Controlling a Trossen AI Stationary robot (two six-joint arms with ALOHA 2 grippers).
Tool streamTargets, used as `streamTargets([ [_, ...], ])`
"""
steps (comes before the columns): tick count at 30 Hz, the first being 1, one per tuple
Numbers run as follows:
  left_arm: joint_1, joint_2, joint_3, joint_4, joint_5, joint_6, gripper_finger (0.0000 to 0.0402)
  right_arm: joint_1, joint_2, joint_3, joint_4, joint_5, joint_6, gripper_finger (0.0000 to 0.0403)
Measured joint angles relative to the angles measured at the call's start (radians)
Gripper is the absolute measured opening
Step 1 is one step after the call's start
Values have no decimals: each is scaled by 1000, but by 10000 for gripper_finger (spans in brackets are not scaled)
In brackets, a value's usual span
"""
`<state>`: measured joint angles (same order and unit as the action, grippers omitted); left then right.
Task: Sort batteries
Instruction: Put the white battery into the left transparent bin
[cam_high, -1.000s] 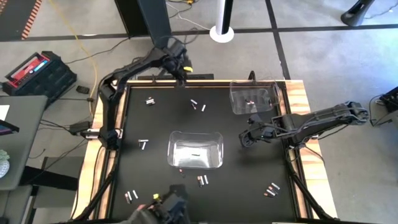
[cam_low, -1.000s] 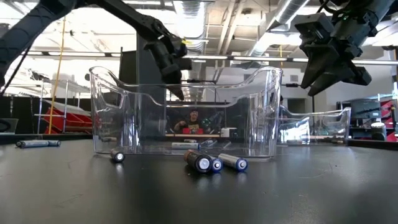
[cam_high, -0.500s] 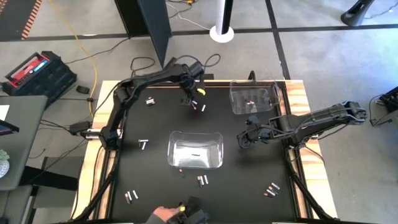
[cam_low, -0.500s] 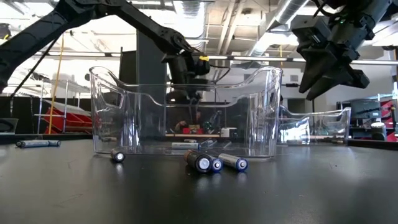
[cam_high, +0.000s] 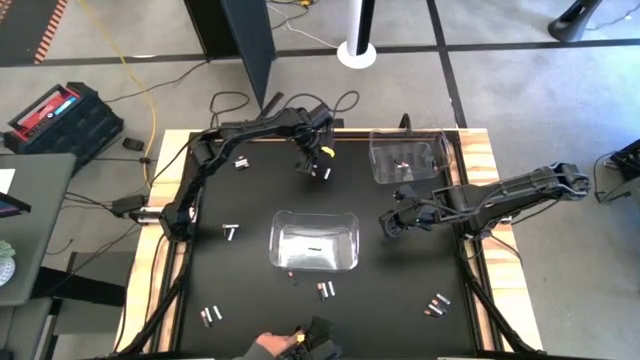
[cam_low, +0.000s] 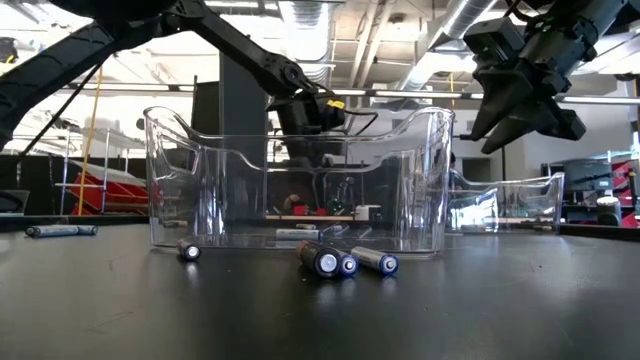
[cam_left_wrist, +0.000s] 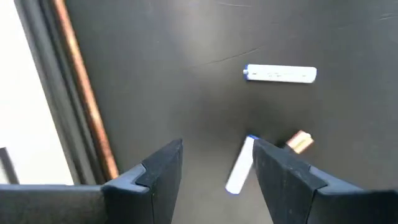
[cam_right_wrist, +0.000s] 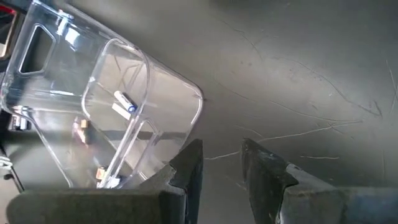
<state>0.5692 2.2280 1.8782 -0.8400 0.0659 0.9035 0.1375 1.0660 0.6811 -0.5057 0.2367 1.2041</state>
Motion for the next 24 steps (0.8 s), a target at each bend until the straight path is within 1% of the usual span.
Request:
streamTargets([
  [9,0,0,0,-3,5,0,189,0,2,0,-8,0,-11,127],
  [12,2,0,0,-16,34,-15,189,0,2,0,-7,0,-25,127],
  [16,-1,0,0,-9,66,-76,189,0,2,0,-8,0,-27,127],
  [19,-13,0,0,-9,68,-188,189,0,2,0,-8,0,-27,127],
  [24,-34,0,0,-7,17,-509,189,0,2,0,-8,0,-27,127],
])
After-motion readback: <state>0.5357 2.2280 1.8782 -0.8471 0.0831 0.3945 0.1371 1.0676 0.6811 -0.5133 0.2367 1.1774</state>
